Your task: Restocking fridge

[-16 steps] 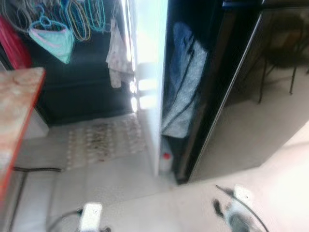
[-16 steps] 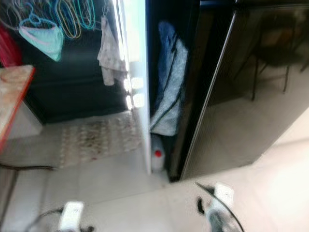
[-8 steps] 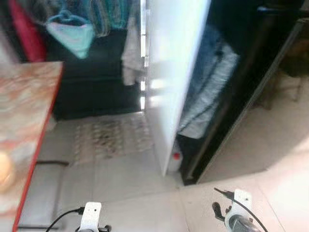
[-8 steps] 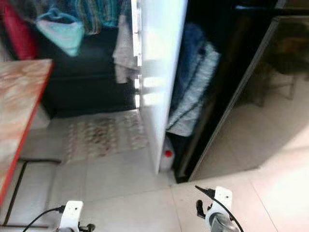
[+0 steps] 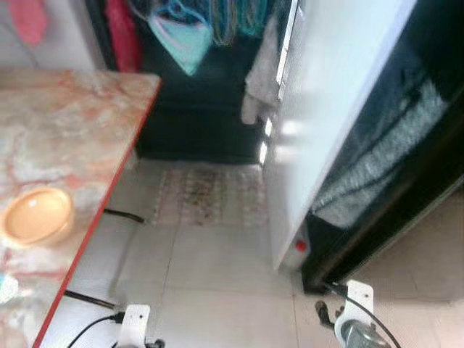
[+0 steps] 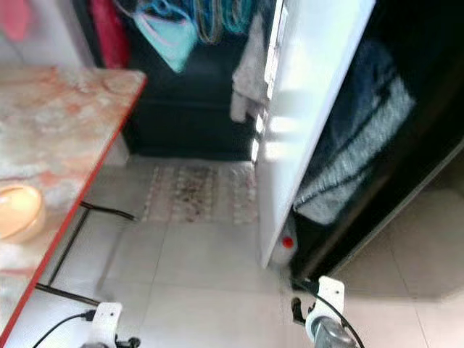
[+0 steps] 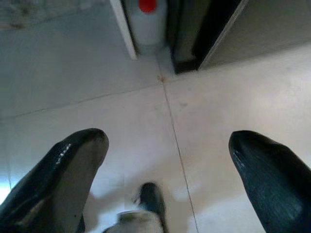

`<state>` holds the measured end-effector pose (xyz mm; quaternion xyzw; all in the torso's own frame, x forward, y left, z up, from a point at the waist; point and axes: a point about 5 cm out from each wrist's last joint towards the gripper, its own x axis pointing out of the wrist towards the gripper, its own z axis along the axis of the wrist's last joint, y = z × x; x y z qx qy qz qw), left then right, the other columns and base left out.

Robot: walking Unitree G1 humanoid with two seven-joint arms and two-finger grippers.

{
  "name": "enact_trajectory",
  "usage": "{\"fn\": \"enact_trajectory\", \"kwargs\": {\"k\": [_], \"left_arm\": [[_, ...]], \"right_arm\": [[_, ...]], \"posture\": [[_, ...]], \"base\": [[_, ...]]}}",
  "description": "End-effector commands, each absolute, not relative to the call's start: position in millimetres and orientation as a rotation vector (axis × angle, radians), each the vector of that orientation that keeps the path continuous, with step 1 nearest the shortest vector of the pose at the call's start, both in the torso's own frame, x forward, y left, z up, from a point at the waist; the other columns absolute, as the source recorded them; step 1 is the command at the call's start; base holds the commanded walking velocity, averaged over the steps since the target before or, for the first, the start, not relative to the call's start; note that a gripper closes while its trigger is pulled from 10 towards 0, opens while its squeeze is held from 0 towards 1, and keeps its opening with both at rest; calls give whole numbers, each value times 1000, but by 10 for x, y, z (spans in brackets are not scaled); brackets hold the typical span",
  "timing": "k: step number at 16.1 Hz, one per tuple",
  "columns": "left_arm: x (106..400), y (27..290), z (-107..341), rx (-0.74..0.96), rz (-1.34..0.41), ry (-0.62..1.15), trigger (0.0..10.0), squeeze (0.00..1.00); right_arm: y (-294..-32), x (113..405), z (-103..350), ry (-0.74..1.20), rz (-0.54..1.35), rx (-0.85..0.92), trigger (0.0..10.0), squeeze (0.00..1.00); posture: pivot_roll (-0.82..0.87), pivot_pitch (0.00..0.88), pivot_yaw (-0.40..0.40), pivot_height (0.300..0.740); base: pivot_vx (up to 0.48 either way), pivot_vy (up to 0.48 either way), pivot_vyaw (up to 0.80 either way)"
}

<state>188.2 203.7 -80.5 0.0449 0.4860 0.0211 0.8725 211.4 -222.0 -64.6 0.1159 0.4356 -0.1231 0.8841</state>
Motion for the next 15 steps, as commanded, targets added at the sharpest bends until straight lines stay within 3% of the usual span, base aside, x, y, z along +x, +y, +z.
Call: {"fn": "enact_trajectory", "kwargs": {"k": [1,13,15], "left_arm": [[1815,1997,-845,82,37,1042,10000,0],[1793,1993,-854,69,86,1024,10000,0],[1802,1992,-848,53,108,1002,10000,0]], "right_arm": [[-2277,2094,-644,910,-264,226,10000,0],[-2298,2074,-649,917,-240,202,10000,0],[-2299,2073,-649,911,-249,219,10000,0]], "posture": [[-45,41,-40,740],[-28,30,-55,740],[-26,37,-56,740]], "base": [[0,0,800],[0,0,800],[0,0,0]]}}
